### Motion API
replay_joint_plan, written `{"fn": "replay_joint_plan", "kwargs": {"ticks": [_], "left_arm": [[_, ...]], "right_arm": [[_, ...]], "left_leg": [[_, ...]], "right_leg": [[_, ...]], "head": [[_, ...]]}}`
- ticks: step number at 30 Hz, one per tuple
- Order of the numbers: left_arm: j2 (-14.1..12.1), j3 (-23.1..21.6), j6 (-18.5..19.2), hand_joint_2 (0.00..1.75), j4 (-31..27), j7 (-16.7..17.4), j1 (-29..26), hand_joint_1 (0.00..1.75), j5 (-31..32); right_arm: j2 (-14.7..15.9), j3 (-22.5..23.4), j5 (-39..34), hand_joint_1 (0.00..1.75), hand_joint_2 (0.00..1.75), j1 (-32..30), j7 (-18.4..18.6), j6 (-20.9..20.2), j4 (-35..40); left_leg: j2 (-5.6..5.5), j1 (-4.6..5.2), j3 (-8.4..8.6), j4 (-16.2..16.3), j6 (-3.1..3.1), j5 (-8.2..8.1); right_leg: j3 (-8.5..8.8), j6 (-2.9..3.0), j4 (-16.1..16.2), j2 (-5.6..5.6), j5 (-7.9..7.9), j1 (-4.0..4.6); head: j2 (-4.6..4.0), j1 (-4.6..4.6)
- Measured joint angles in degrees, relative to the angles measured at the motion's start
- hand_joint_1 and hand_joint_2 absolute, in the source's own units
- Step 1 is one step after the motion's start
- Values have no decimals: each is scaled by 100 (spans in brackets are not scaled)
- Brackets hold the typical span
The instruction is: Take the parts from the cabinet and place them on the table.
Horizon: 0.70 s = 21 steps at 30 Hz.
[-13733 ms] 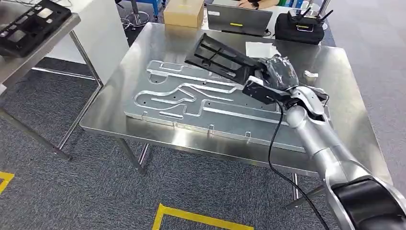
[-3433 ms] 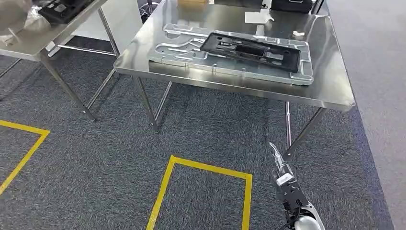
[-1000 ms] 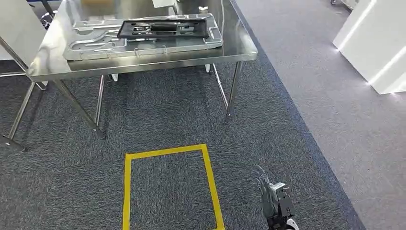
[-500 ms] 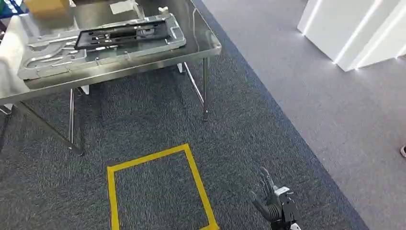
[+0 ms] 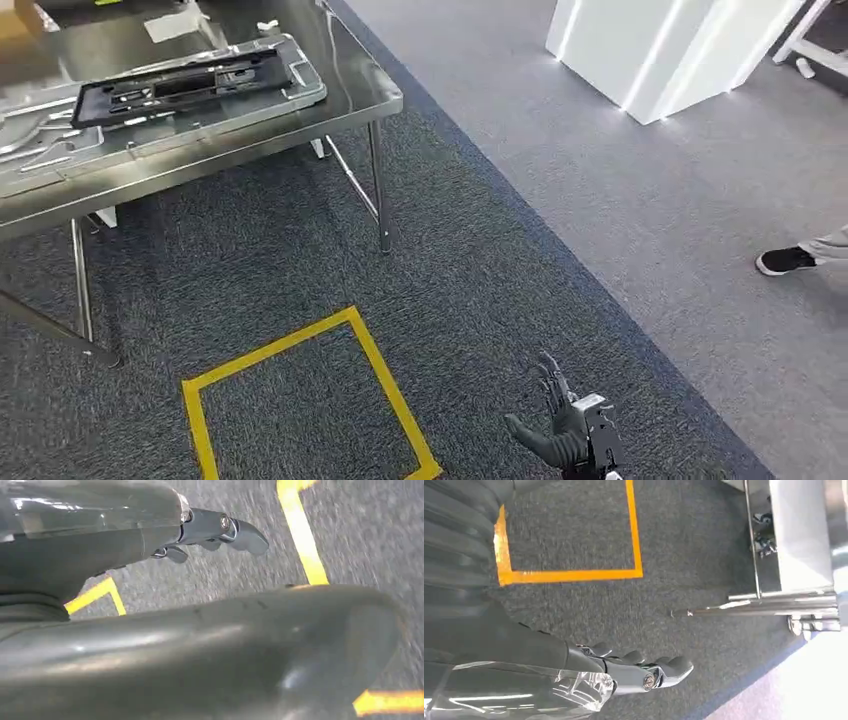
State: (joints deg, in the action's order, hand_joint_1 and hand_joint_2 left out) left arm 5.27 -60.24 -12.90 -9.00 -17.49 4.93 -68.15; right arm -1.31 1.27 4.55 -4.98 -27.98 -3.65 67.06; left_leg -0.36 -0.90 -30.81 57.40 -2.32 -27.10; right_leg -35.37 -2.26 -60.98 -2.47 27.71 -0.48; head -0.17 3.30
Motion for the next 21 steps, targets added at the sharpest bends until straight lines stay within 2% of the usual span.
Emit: {"fn": "replay_joint_plan", "kwargs": {"ticks": [1, 2, 3, 4, 5, 6, 7, 8, 9, 10, 12, 13, 14, 15, 16, 17, 18, 19, 20, 21], "left_arm": [[0, 0, -17, 0, 0, 2, -17, 0, -17], [0, -2, -30, 0, 0, 13, -38, 0, -26], [0, 0, -48, 0, 0, 35, -54, 0, -33], [0, 0, -63, 0, 0, 48, -63, 0, -44], [2, 0, -78, 0, 0, 59, -62, 0, -78], [2, 0, -81, 0, 0, 72, -58, 0, -94], [2, 0, -83, 0, 0, 77, -55, 0, -105], [2, 0, -85, 0, 0, 79, -54, 0, -118], [2, 0, -85, 0, 0, 79, -55, 0, -129], [2, 0, -85, 0, 0, 79, -56, 0, -131], [6, 0, -83, 0, 0, 79, -60, 0, -146], [13, 0, -81, 0, 0, 76, -52, 0, -151], [11, 0, -81, 0, 0, 74, -50, 0, -157], [11, 0, -81, 0, 0, 68, -61, 0, -170], [11, 0, -76, 0, 0, 70, -82, 0, -190], [9, 0, -81, 0, 0, 74, -100, 0, -214], [9, 2, -83, 0, 0, 85, -112, 0, -221], [9, 4, -92, 0, 0, 85, -126, 0, -238], [9, 7, -98, 0, 0, 90, -133, 0, -251], [9, 9, -100, 0, 0, 94, -134, 0, -269]], "right_arm": [[0, 0, 0, 0, 175, 21, -11, -20, -13], [-2, 0, 0, 0, 175, 16, -15, -24, -20], [-4, 0, 4, 0, 175, -6, -17, -37, -22], [-7, 0, 11, 0, 175, -34, -17, -48, -26], [-7, 0, 30, 0, 175, -57, -17, -61, -26], [-7, 0, 44, 0, 175, -62, -17, -70, -26], [-7, 0, 46, 0, 175, -60, -17, -76, -26], [-9, 0, 50, 0, 175, -55, -22, -76, -26], [-11, 0, 52, 0, 175, -40, -24, -79, -26], [-18, 0, 59, 0, 175, -37, -37, -85, -24], [-22, 0, 70, 0, 175, -60, -46, -90, -33], [-22, 0, 79, 0, 175, -81, -55, -90, -42], [-37, -2, 92, 0, 175, -109, -61, -92, -46], [-46, 0, 98, 0, 175, -98, -74, -92, -48], [-55, -4, 109, 0, 175, -77, -74, -94, -55], [-83, -22, 114, 0, 175, -63, -87, -111, -68], [-92, -39, 127, 0, 175, -57, -96, -118, -76], [-94, -50, 129, 0, 175, -57, -109, -129, -94], [-94, -57, 131, 0, 175, -52, -131, -140, -131], [-94, -61, 129, 0, 175, -43, -153, -146, -159]], "left_leg": [[79, 16, -10, 2, -4, -2], [157, 30, -14, 4, -15, -11], [233, 33, -17, 5, -17, -14], [307, 34, -16, 6, -14, -19], [380, 34, -14, 6, -8, -24], [445, 34, -4, 6, 2, -32], [514, 34, 12, 6, 17, -42], [576, 41, 37, 6, 40, -59], [633, 86, 56, 12, 83, -88], [682, 82, 67, 13, 114, -105], [796, 59, 110, -11, 170, -124], [868, 79, 152, -22, 209, -135], [626, 37, 139, 52, 258, -197], [330, 36, 51, 272, 268, -382], [186, 28, -129, 691, 270, -639], [117, 27, -343, 1162, 274, -876], [84, 28, -551, 1600, 279, -1047], [77, 27, -683, 1853, 282, -1071], [74, 26, -668, 1776, 281, -932], [66, 21, -533, 1432, 275, -676]], "right_leg": [[-248, -33, -505, 147, 271, -13], [-489, -53, -1008, 194, 484, -32], [-665, -65, -1366, 209, 596, -41], [-741, -76, -1512, 218, 580, -44], [-660, -77, -1339, 228, 428, -44], [-446, -66, -943, 258, 208, -42], [-144, -44, -390, 321, -30, -37], [184, -3, 166, 540, -212, -12], [263, 55, 339, 728, -157, 39], [241, 89, 358, 656, -194, 49], [222, 147, 344, 527, -171, 77], [236, 185, 393, 443, -195, 74], [283, 219, 439, 386, -237, -2], [283, 249, 451, 323, -241, -4], [274, 294, 450, 267, -255, -5], [267, 303, 449, 191, -252, 1], [257, 306, 440, 106, -252, 6], [253, 306, 431, 11, -252, 8], [256, 304, 419, -80, -251, 8], [259, 297, 400, -183, -246, 4]], "head": [[0, 2], [0, 2], [0, 0], [0, 2], [0, 2], [0, 0], [0, 2], [0, 2], [0, 0], [0, 2], [2, 2], [0, 2], [0, 2], [0, 2], [0, 7], [0, 4], [0, 4], [0, 4], [0, 4], [0, 4]]}}
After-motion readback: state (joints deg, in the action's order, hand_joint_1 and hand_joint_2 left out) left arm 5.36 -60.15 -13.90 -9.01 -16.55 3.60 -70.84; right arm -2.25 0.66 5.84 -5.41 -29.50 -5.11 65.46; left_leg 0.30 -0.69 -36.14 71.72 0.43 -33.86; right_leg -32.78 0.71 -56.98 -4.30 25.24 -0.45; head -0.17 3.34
